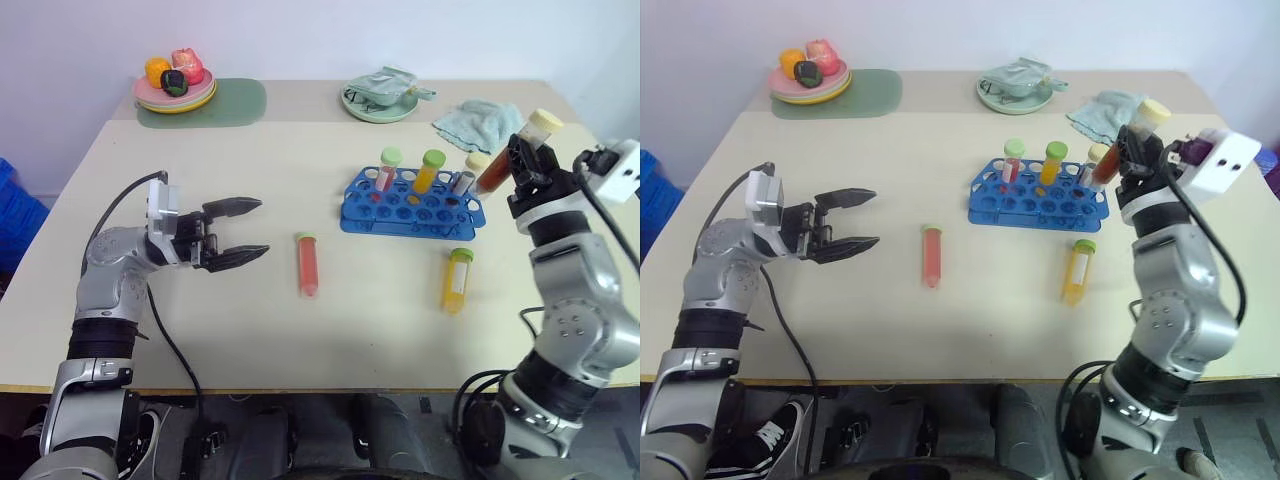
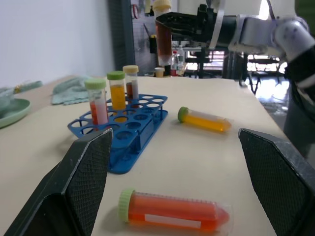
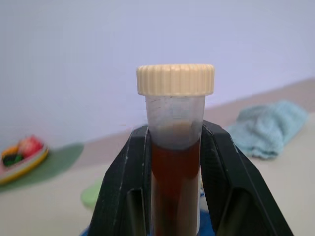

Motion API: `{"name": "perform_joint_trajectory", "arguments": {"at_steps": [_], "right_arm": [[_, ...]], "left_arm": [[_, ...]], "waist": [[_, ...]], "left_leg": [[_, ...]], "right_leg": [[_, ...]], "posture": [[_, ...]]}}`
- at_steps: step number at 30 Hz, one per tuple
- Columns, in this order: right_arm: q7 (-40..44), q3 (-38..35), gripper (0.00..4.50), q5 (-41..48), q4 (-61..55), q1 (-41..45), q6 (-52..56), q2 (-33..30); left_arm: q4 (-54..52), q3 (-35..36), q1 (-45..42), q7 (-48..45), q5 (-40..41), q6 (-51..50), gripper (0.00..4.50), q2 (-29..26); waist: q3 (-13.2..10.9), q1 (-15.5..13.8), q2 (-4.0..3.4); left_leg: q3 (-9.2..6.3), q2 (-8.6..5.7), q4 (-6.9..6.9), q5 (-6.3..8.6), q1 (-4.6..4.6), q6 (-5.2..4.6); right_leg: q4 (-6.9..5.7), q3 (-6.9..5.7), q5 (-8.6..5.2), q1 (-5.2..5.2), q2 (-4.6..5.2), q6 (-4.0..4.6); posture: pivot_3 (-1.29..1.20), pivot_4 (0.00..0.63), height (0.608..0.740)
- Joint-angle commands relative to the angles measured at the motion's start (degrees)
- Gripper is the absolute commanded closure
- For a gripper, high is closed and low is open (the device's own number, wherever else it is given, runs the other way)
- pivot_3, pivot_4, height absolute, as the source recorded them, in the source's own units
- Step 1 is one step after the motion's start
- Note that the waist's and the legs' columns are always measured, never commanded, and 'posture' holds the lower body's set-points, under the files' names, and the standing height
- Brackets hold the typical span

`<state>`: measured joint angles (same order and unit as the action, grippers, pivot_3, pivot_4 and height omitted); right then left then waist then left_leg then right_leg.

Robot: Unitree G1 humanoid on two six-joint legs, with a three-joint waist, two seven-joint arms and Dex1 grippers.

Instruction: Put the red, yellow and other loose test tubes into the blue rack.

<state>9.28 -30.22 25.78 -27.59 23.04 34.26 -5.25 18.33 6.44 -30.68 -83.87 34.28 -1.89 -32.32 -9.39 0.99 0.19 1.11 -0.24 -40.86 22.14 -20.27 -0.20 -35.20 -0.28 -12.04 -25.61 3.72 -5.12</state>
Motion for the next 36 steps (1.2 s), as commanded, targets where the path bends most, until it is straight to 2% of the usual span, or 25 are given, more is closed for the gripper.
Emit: {"name": "perform_joint_trajectory", "arguments": {"at_steps": [1,6,13,36], "right_arm": [[1.57,5.54,3.72,-5.96,3.06,-2.33,-13.88,0.1],[3.15,10.73,3.72,-11.5,9.95,-5.78,-27.3,-0.79],[2.31,11.8,3.72,-15.36,21.02,-4.43,-39.98,-3.45],[1.81,13.08,3.72,-14.67,34.76,-2.15,-47.97,-7.04]], "left_arm": [[0.07,0.38,-2.25,-0.67,-0.39,0.06,0.3,-0.21],[0.33,0.26,-3.11,-1.5,-0.38,-1.23,0.3,-0.97],[-1.1,0.01,-2.49,-1.4,-0.37,-2.46,0.3,-1.01],[-4.18,0.73,-1.03,0.16,-0.44,-3.58,0.3,-1.28]], "waist": [[0.0,0.01,0.0],[0.0,0.19,-0.01],[-0.01,0.06,-0.02],[-0.02,0.12,-0.05]], "left_leg": [[0.01,0.0,-0.01,0.0,-0.01,0.0],[0.02,0.01,0.0,0.0,0.02,0.0],[0.02,0.0,-0.01,0.0,0.01,0.01],[0.03,0.05,-0.02,-0.01,0.01,0.01]], "right_leg": [[0.0,0.0,0.0,0.0,0.0,0.0],[0.0,0.0,0.0,0.0,-0.02,0.0],[0.01,0.0,0.0,0.0,0.01,0.01],[-0.01,0.01,0.0,0.0,0.02,0.01]], "posture": [[0.0,0.15,0.74],[0.0,0.15,0.74],[0.0,0.15,0.74],[0.0,0.15,0.74]]}}
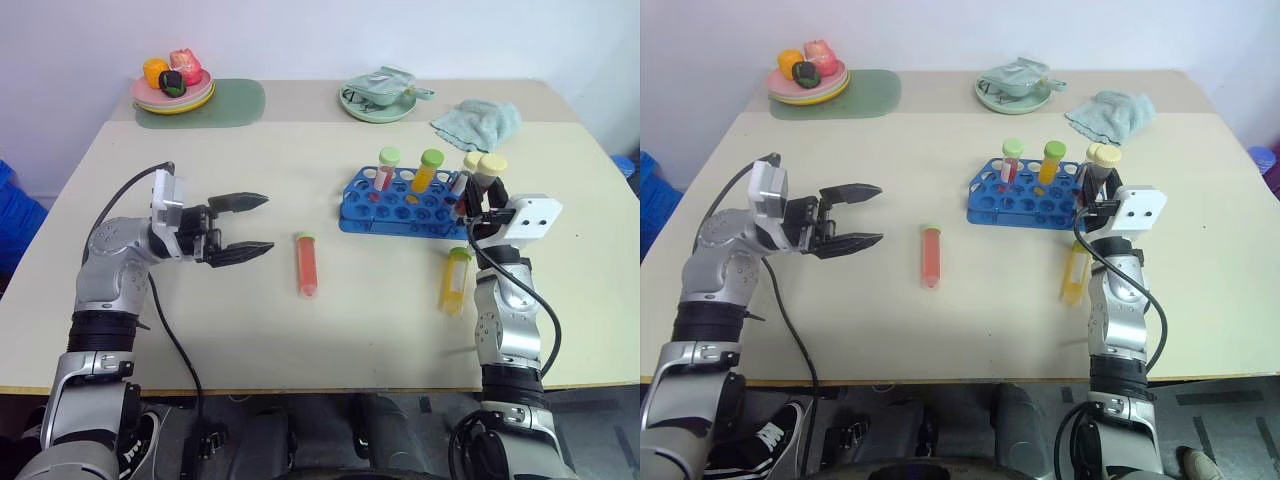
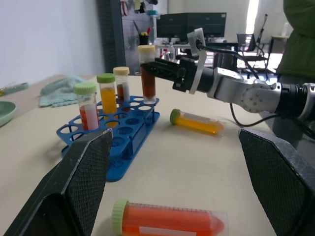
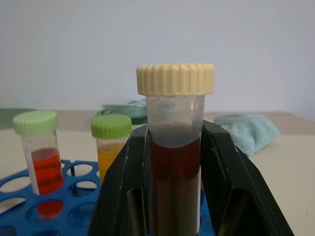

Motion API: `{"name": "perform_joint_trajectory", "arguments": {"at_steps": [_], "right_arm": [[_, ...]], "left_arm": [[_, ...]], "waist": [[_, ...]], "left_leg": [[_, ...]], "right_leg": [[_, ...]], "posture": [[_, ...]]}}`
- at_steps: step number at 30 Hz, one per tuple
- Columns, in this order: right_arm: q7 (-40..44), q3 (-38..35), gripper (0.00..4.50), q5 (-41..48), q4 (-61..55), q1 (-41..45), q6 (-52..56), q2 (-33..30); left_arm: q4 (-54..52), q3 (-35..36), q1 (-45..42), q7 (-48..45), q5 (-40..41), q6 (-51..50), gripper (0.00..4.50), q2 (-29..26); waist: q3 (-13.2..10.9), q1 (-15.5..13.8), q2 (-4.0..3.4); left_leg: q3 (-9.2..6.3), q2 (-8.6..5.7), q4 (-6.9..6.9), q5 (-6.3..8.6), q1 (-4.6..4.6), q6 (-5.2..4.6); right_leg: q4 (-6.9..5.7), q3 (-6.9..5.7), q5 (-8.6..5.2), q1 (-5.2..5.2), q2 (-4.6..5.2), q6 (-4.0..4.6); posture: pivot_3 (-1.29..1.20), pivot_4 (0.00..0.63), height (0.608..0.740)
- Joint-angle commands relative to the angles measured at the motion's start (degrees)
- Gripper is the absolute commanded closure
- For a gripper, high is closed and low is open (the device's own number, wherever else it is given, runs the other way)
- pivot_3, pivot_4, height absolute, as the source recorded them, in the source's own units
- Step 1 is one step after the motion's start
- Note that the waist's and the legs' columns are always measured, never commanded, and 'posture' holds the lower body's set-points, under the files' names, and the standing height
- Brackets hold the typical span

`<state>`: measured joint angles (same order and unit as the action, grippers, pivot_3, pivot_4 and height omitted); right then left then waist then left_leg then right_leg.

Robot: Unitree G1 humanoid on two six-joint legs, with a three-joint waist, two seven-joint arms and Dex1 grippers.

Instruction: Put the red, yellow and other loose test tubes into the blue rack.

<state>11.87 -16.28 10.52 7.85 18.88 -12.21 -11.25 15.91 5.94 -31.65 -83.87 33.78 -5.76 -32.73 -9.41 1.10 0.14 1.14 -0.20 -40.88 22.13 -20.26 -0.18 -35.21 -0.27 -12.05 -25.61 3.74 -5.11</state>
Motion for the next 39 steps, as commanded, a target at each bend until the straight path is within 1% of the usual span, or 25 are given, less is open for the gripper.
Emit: {"name": "perform_joint_trajectory", "arguments": {"at_steps": [1,10,24,39], "right_arm": [[-1.07,-0.91,3.72,0.56,-0.41,2.21,-1.41,-1.21],[-1.77,-0.89,3.72,0.5,0.35,2.14,-1.18,-2.22],[-2.52,0.2,3.72,-0.08,0.16,-0.61,-1.81,-1.17],[-2.48,0.98,3.72,-0.17,5.47,3.37,-3.54,-0.98]], "left_arm": [[-1.8,1.26,0.0,0.26,0.07,0.3,0.3,-0.87],[-2.2,1.54,0.45,0.58,0.28,0.41,0.3,-0.89],[-2.13,1.4,0.42,0.2,0.26,0.31,0.3,-1.4],[-3.27,1.83,1.08,0.49,0.67,-0.11,0.3,-2.02]], "waist": [[0.0,0.01,0.0],[0.0,-0.01,0.0],[0.0,0.02,0.0],[0.0,0.09,0.0]], "left_leg": [[0.0,0.0,0.0,0.0,0.0,0.0],[0.0,0.0,-0.01,0.0,0.0,0.0],[0.0,0.01,-0.01,0.0,0.01,0.0],[0.02,0.01,-0.02,-0.01,0.01,0.01]], "right_leg": [[0.0,0.0,0.0,0.0,0.0,0.0],[0.0,0.0,0.0,0.0,0.0,0.0],[-0.02,0.0,0.0,0.0,0.0,0.0],[-0.03,0.01,0.0,0.0,0.01,0.0]], "posture": [[0.0,0.15,0.74],[0.0,0.15,0.74],[0.0,0.15,0.74],[0.0,0.15,0.74]]}}
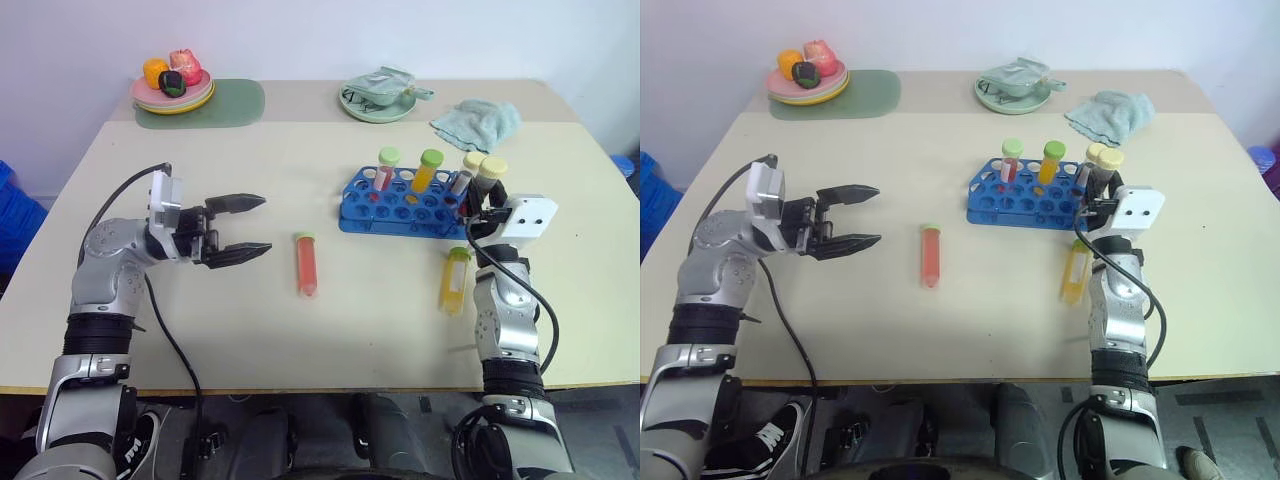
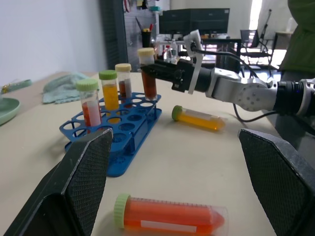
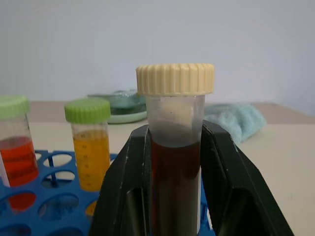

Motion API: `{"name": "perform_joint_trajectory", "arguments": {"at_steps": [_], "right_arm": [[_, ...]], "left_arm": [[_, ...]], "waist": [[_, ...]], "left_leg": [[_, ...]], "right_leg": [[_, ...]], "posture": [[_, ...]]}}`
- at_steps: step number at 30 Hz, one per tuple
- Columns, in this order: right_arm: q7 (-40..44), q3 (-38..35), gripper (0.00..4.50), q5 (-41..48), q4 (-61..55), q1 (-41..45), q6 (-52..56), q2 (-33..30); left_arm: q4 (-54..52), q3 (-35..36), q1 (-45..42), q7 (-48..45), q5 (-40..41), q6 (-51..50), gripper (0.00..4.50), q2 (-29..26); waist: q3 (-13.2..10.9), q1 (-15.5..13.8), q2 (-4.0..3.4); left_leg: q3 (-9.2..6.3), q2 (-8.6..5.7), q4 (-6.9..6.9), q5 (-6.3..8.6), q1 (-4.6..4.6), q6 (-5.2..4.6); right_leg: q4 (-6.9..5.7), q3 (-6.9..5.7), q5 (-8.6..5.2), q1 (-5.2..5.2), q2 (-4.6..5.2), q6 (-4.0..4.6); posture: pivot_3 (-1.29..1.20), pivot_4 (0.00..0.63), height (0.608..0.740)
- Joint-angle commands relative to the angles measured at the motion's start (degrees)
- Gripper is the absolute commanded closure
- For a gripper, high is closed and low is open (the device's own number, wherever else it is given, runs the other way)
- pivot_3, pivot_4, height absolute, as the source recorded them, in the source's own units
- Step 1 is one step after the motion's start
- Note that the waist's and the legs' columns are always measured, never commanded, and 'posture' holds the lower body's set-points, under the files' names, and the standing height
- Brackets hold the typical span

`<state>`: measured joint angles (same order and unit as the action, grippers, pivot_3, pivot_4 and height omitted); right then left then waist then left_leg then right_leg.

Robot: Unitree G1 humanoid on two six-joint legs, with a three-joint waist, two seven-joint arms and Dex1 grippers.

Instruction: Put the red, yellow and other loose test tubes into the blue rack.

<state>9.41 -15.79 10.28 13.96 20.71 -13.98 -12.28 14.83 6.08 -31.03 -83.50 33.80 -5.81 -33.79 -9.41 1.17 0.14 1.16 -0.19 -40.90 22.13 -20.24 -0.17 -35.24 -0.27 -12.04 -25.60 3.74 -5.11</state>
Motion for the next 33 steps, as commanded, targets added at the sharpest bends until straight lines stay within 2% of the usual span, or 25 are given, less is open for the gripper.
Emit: {"name": "perform_joint_trajectory", "arguments": {"at_steps": [1,5,12,19,24,28,33], "right_arm": [[-0.15,0.61,3.72,-0.16,-0.43,1.35,-1.96,0.1],[-0.54,0.36,3.72,0.5,-0.82,0.11,-1.34,0.58],[0.61,0.3,0.25,1.95,-3.28,-0.84,-0.9,0.45],[-2.38,-1.42,0.25,3.01,-8.86,0.61,1.31,-0.5],[-3.06,-3.1,0.25,5.61,-14.51,3.54,7.57,-3.6],[-0.88,-5.86,0.25,11.96,-18.51,7.44,19.65,-10.55],[2.26,-11.12,0.25,25.19,-23.2,10.03,43.18,-23.29]], "left_arm": [[-2.39,1.79,0.58,0.18,0.71,-0.19,0.3,-1.13],[-2.81,1.88,0.81,0.36,0.84,-0.39,0.3,-1.46],[-2.78,1.8,0.68,0.41,0.89,-0.64,0.3,-1.4],[-2.63,1.48,0.45,0.52,0.76,-0.52,0.3,-0.73],[-2.69,1.46,0.55,0.4,0.67,-0.38,0.3,-0.58],[-2.83,1.58,0.81,-0.03,0.65,-0.25,0.3,-0.89],[-2.71,1.79,1.73,-0.75,0.72,-0.18,0.3,-1.22]], "waist": [[0.0,0.03,0.0],[0.0,0.05,0.0],[0.0,-0.01,-0.01],[0.0,-0.05,-0.01],[-0.02,-0.08,-0.04],[-0.02,-0.23,-0.04],[-0.02,-0.55,-0.04]], "left_leg": [[0.0,0.0,0.0,0.0,0.0,0.0],[-0.01,0.01,0.0,0.0,0.01,0.0],[0.0,0.01,0.0,0.0,0.01,0.0],[0.0,0.0,-0.01,0.0,0.0,0.0],[-0.01,0.0,0.0,0.0,0.0,0.0],[-0.02,0.0,-0.02,0.0,-0.02,0.0],[-0.02,0.0,-0.03,0.01,-0.04,-0.01]], "right_leg": [[0.0,0.0,0.0,0.0,0.0,0.0],[-0.01,0.0,0.0,0.0,-0.02,0.0],[-0.01,0.0,0.0,0.0,-0.01,0.0],[-0.02,0.0,0.0,0.0,0.0,0.0],[-0.02,0.0,0.0,0.0,0.0,0.0],[-0.02,0.0,0.0,0.0,0.01,0.0],[0.0,0.0,0.0,0.0,0.05,0.0]], "posture": [[0.0,0.15,0.74],[0.0,0.15,0.74],[0.0,0.15,0.74],[0.0,0.15,0.74],[0.0,0.15,0.74],[0.0,0.15,0.74],[0.0,0.15,0.74]]}}
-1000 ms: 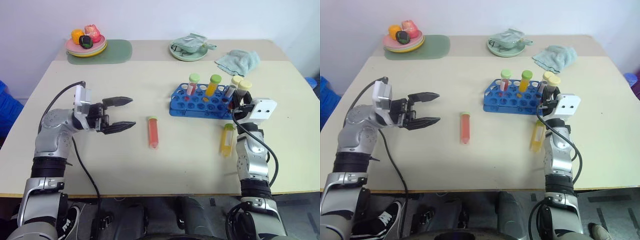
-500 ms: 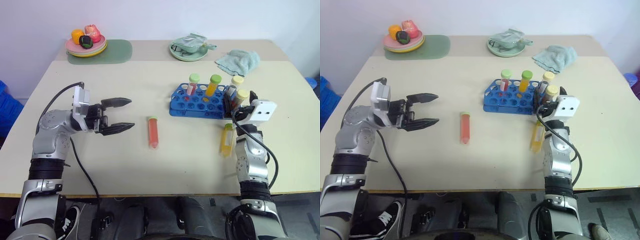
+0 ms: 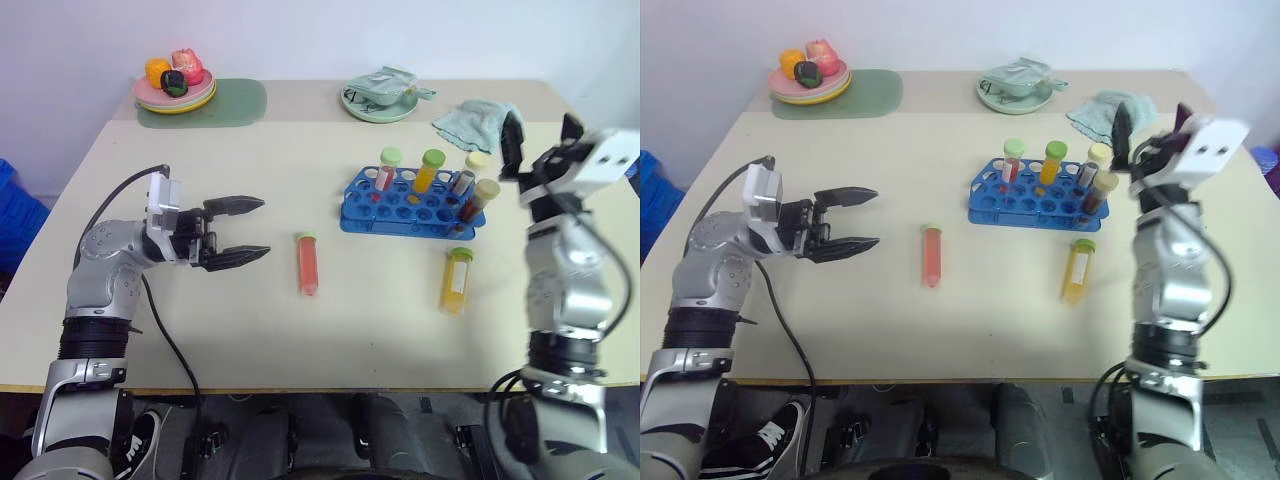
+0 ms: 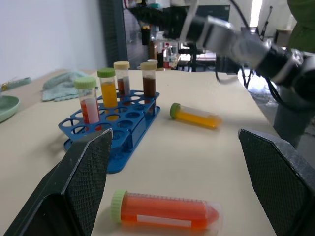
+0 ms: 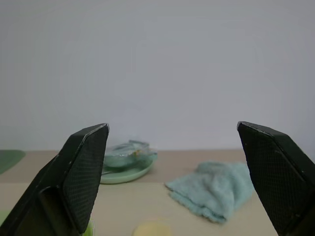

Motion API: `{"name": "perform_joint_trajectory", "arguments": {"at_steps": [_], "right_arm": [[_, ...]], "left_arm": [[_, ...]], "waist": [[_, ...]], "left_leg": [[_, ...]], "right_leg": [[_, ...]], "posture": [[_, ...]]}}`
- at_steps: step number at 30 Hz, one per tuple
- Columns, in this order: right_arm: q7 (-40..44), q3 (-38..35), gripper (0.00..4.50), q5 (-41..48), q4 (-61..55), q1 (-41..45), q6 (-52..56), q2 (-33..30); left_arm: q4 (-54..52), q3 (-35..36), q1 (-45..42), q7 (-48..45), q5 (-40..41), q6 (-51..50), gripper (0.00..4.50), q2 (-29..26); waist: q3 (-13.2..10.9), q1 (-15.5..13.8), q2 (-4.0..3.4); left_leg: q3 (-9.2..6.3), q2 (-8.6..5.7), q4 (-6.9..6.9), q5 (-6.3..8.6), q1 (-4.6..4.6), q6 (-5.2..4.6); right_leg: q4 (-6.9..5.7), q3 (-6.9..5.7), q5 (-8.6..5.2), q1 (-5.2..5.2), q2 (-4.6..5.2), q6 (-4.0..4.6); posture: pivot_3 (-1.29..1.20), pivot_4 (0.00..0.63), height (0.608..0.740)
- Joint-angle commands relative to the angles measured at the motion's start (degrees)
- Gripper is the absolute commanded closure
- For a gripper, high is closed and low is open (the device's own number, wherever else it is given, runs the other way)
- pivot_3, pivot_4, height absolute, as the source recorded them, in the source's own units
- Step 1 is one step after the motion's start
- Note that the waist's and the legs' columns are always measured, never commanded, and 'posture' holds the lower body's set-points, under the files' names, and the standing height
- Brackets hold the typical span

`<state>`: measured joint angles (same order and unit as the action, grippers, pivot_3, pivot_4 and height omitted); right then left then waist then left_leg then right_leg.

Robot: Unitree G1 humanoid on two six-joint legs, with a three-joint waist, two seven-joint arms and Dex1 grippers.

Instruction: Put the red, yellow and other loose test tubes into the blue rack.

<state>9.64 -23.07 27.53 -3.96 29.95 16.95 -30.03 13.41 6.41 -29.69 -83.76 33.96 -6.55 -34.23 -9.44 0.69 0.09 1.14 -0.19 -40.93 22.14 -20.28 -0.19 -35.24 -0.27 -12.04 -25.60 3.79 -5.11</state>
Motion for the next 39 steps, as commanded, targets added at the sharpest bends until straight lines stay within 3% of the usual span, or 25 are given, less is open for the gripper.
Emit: {"name": "perform_joint_trajectory", "arguments": {"at_steps": [1,5,8,10,13,17,22,30,34,39], "right_arm": [[3.74,-4.49,0.25,10.88,-7.29,0.39,16.5,-8.47],[6.06,-6.78,0.25,22.61,-11.06,1.3,35.67,-18.99],[11.41,-5.01,0.25,31.8,-12.73,0.07,54.19,-30.42],[11.8,-3.92,0.25,32.73,-13.86,-2.07,60.48,-34.77],[9.94,-2.88,0.25,31.22,-14.55,-4.87,66.54,-36.77],[2.45,-2.48,0.25,28.08,-14.03,-4.77,74.31,-32.02],[-9.31,-1.97,0.25,37.69,-10.16,-5.03,75.55,-28.43],[-44.11,0.16,0.25,58.52,2.53,5.46,75.4,-19.48],[-64.36,11.13,0.25,82.18,2.58,1.46,60.35,-24.04],[-69.66,15.54,0.25,85.47,-2.14,-1.23,54.36,-24.88]], "left_arm": [[-1.32,1.37,0.55,-0.9,0.73,0.17,0.3,-0.97],[-1.14,0.76,1.03,-3.44,1.27,-1.98,0.3,-2.34],[0.47,-0.44,0.53,-6.09,0.45,-3.45,0.3,-3.82],[2.0,-1.21,-0.35,-6.88,-0.33,-4.61,0.3,-4.61],[3.29,-2.79,-1.05,-8.37,-1.71,-4.88,0.3,-5.76],[3.71,-4.82,-1.1,-8.74,-2.26,-2.6,0.3,-6.46],[2.53,-4.45,-0.19,-8.74,-1.56,-1.88,0.3,-5.74],[-1.35,-3.35,2.64,-6.76,-1.18,-2.0,0.3,-3.46],[-4.82,-2.77,4.86,-4.71,-0.47,-3.12,0.3,-2.98],[-9.1,-2.08,8.24,-2.7,0.4,-4.15,0.3,-3.26]], "waist": [[0.0,-0.05,0.0],[-0.01,0.05,-0.02],[-0.05,-0.01,-0.12],[-0.02,-0.16,-0.05],[0.04,-0.21,0.05],[0.04,-0.13,0.05],[0.03,-0.08,0.03],[0.03,0.05,0.03],[0.03,-0.16,0.03],[0.02,0.07,0.03]], "left_leg": [[0.0,0.0,0.0,0.0,-0.01,0.0],[0.0,0.02,0.01,0.02,-0.01,-0.05],[-0.05,0.03,0.01,0.2,0.02,-0.36],[-0.09,0.06,0.0,0.21,0.0,-0.38],[-0.15,0.05,-0.02,0.22,-0.01,-0.4],[-0.11,0.03,-0.05,0.21,-0.01,-0.39],[-0.12,0.04,-0.04,0.07,-0.04,-0.13],[-0.07,0.07,-0.04,0.06,-0.01,-0.11],[-0.11,0.13,-0.01,0.06,-0.1,-0.11],[0.04,0.04,-0.05,0.06,-0.15,-0.11]], "right_leg": [[0.01,0.0,0.0,0.0,0.0,0.0],[0.04,0.0,0.0,0.0,-0.02,0.0],[0.04,0.01,0.0,0.01,-0.01,0.0],[0.06,0.01,0.0,0.01,-0.03,0.0],[0.13,0.01,0.0,0.03,0.0,0.0],[0.13,0.04,0.0,0.03,0.09,0.0],[0.11,0.04,0.0,0.0,0.07,0.0],[0.12,0.04,0.0,-0.01,0.08,0.0],[0.07,0.03,0.0,-0.08,0.1,0.0],[0.15,0.02,0.0,-0.07,0.28,-0.01]], "posture": [[0.0,0.15,0.74],[0.0,0.15,0.74],[0.0,0.15,0.74],[0.0,0.15,0.74],[0.0,0.15,0.74],[0.0,0.15,0.74],[0.0,0.15,0.74],[0.0,0.15,0.74],[0.0,0.15,0.74],[0.0,0.15,0.74]]}}
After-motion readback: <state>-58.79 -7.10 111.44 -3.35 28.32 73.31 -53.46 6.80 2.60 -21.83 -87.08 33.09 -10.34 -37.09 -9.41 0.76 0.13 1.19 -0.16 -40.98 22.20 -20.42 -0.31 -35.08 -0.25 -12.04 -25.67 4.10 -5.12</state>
